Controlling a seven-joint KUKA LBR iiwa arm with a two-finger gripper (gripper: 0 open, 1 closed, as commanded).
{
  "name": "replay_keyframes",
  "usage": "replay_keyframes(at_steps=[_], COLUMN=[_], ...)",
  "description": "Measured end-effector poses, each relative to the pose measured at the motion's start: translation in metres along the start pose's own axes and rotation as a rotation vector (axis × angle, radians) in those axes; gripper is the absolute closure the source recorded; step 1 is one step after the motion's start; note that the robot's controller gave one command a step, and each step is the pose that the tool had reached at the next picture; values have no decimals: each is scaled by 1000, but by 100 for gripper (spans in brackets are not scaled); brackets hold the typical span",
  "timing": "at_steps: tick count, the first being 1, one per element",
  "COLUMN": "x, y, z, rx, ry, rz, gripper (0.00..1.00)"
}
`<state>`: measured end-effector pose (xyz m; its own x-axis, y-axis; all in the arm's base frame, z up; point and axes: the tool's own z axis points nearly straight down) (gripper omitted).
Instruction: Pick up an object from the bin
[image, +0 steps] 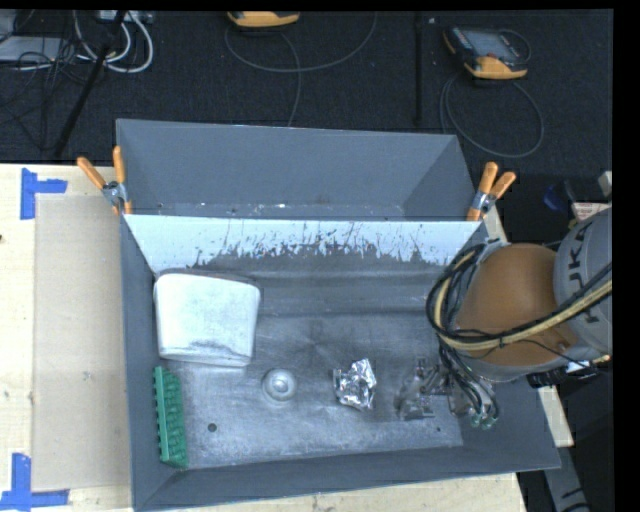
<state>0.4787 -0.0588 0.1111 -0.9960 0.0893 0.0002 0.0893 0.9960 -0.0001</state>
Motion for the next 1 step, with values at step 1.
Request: replay_keyframes(at_steps=[1], x=[0], y=[0], z=[2], rx=[0], ry=[2], rz=[-2], gripper=[0])
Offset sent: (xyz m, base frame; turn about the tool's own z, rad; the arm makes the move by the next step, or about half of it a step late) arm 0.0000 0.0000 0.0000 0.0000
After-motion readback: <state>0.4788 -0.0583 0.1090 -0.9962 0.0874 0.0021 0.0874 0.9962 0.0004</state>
